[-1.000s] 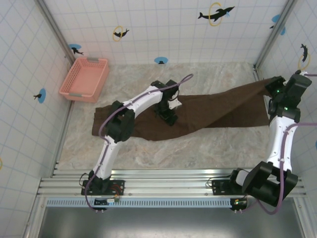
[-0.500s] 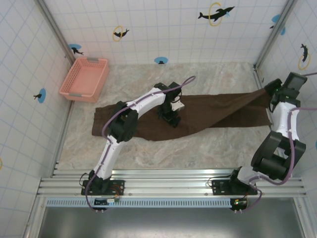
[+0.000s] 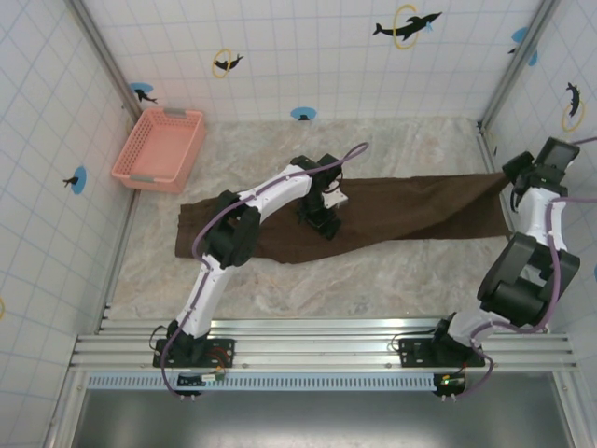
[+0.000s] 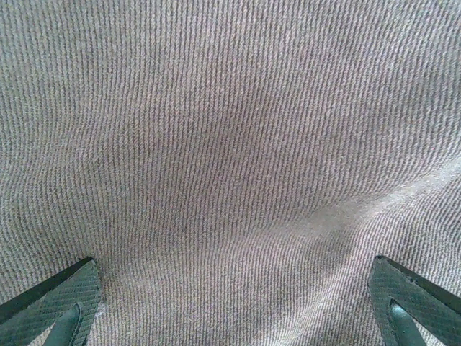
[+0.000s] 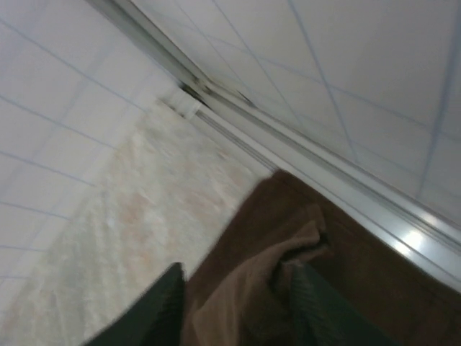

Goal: Roll up the long pants

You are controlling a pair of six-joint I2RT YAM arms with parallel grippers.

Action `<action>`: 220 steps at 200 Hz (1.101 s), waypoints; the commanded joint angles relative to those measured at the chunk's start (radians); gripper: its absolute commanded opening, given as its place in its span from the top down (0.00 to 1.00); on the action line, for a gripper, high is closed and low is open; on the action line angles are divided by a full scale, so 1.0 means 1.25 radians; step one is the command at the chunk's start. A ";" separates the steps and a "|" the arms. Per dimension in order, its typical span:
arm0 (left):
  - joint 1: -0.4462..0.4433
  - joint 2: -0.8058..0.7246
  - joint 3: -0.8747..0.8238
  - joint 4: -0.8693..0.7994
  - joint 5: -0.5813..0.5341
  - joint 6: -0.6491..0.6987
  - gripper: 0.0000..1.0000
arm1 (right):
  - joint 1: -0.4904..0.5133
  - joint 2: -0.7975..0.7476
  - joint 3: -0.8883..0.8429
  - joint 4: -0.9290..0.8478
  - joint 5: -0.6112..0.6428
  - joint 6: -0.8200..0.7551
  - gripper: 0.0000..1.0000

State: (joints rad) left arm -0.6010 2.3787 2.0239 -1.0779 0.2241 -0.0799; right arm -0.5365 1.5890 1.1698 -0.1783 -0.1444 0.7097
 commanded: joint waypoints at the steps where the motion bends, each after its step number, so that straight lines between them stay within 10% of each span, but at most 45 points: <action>1: 0.006 0.038 -0.033 -0.001 0.012 -0.001 0.03 | -0.016 0.074 -0.059 -0.061 0.035 -0.004 0.44; 80: 0.136 -0.235 -0.323 0.104 -0.042 -0.014 0.02 | -0.024 -0.087 -0.210 -0.161 0.161 -0.061 0.15; 143: 0.263 -0.284 -0.506 0.165 -0.123 0.002 0.02 | -0.089 -0.065 -0.248 -0.146 0.098 -0.091 0.15; 154: 0.278 -0.273 -0.523 0.165 -0.125 0.004 0.14 | -0.102 -0.051 -0.251 -0.136 0.079 -0.089 0.15; 220: 0.318 -0.270 -0.522 0.138 -0.125 -0.007 0.02 | -0.109 0.022 -0.254 -0.049 -0.004 -0.053 0.16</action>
State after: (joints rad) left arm -0.2157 2.0140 1.4101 -0.8730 0.0845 -0.0872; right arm -0.6800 1.5929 0.8665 -0.2989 -0.0990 0.6170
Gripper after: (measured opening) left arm 0.974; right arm 0.841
